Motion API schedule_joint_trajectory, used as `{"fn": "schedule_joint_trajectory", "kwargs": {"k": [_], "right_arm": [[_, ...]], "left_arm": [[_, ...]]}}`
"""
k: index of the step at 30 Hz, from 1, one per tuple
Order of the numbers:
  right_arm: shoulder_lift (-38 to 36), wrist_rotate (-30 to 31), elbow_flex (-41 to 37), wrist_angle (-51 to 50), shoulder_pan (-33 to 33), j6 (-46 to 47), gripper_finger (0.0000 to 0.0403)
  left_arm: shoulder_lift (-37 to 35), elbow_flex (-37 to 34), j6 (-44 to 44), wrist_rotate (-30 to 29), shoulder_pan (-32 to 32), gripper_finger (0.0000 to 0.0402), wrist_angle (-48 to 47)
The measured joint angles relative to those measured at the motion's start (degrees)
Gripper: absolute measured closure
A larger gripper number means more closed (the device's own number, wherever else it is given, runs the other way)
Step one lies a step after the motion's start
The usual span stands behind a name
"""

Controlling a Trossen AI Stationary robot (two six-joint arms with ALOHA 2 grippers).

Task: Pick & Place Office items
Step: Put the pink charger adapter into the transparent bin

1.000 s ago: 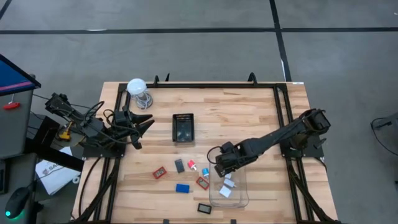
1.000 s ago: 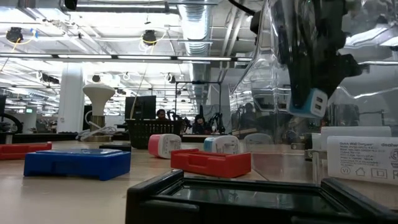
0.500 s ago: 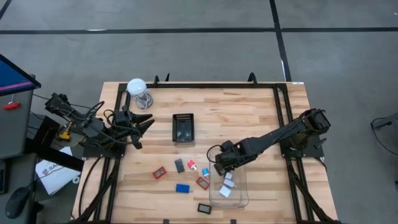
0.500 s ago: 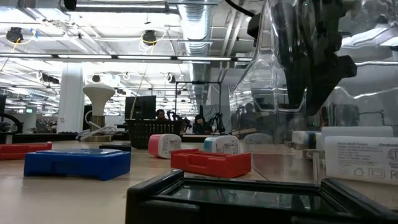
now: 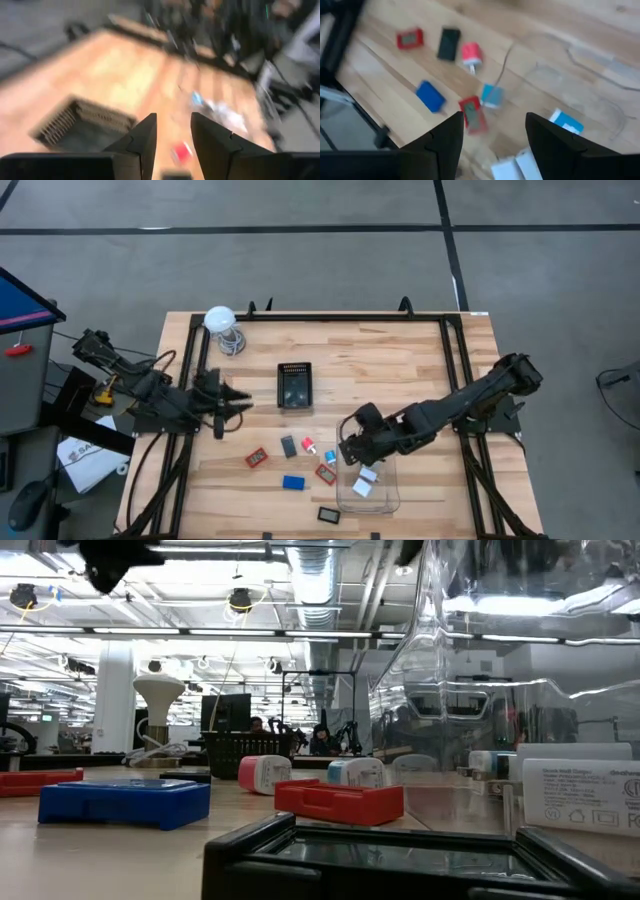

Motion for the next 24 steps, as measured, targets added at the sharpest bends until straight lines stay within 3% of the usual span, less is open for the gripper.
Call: {"fn": "schedule_joint_trajectory", "kwargs": {"k": [6, 14, 20, 24], "right_arm": [[-3.27, 8.32, 1.09, -0.41, 1.90, 4.40, 0.0197], [-5.93, 14.89, 1.09, -0.43, 4.18, 5.23, 0.0197], [-5.89, 14.23, 1.09, -0.47, 4.42, 5.42, 0.0197], [-6.10, 12.94, 1.09, -0.71, 4.54, 5.14, 0.0198]], "left_arm": [[5.07, 0.00, -5.99, 11.63, -4.28, 0.0277, -6.69], [17.31, 0.00, -3.12, 14.06, -13.07, 0.0240, -1.30], [24.13, 0.00, 2.83, 11.93, -6.94, 0.0184, 4.59], [28.23, 0.02, 14.53, 18.25, 0.93, 0.0152, 18.01]]}}
